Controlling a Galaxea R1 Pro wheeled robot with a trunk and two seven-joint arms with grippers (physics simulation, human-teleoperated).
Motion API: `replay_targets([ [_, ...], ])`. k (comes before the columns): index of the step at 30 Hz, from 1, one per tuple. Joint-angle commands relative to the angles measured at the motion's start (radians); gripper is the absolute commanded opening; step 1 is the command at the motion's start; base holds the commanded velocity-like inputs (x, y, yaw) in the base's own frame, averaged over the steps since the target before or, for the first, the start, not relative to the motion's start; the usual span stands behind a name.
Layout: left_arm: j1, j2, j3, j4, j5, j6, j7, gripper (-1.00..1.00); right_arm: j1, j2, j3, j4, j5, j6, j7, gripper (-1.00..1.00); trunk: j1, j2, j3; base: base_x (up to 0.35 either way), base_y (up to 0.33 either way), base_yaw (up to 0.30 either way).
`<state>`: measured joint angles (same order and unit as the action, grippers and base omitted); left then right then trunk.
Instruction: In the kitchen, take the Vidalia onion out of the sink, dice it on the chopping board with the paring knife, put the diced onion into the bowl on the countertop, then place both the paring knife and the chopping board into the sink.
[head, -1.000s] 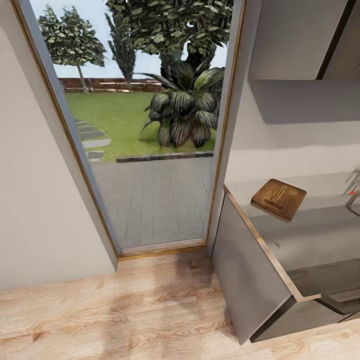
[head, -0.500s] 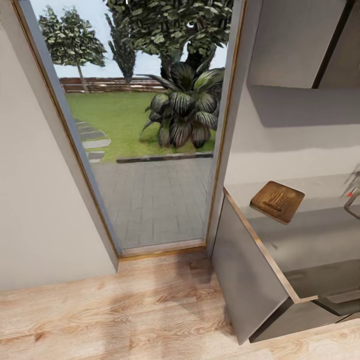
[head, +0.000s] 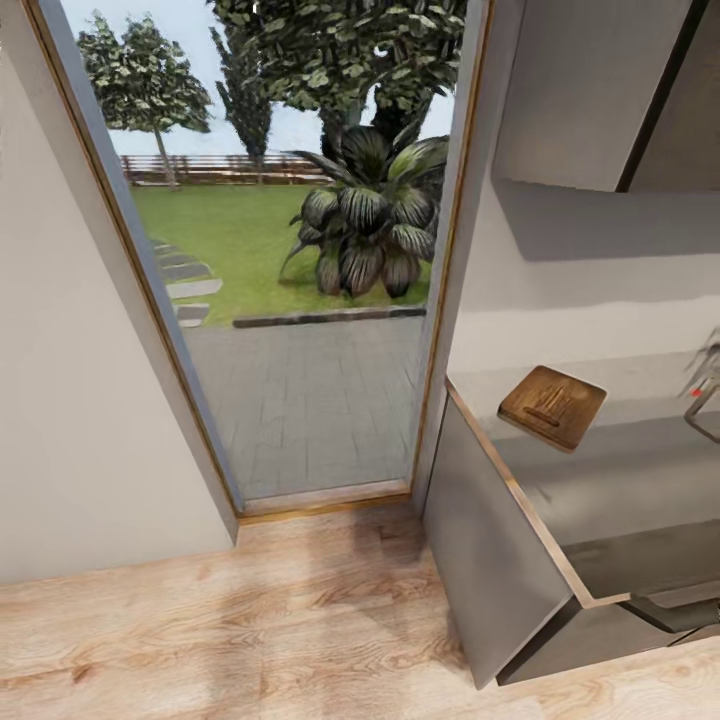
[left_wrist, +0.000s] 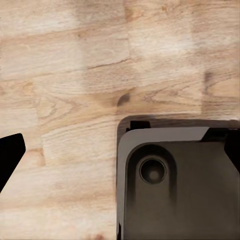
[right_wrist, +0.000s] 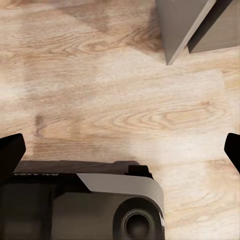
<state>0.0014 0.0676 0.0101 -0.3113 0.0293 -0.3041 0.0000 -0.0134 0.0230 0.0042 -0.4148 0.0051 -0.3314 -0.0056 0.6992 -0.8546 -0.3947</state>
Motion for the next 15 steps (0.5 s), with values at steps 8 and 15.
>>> replay_targets([
  [8,0.0,0.0,0.001,-0.002,0.003,-0.003,0.0,1.0,0.0,0.0,0.0,0.001,0.001,-0.003,-0.001,1.0,-0.031,0.056,0.024,0.0,0.0,0.0],
  [15,0.0,0.0,0.001,-0.001,0.003,-0.002,0.0,1.0,0.0,-0.001,0.0,0.001,0.001,-0.003,-0.001,1.0,-0.057,0.105,0.046,0.0,0.0,0.0],
])
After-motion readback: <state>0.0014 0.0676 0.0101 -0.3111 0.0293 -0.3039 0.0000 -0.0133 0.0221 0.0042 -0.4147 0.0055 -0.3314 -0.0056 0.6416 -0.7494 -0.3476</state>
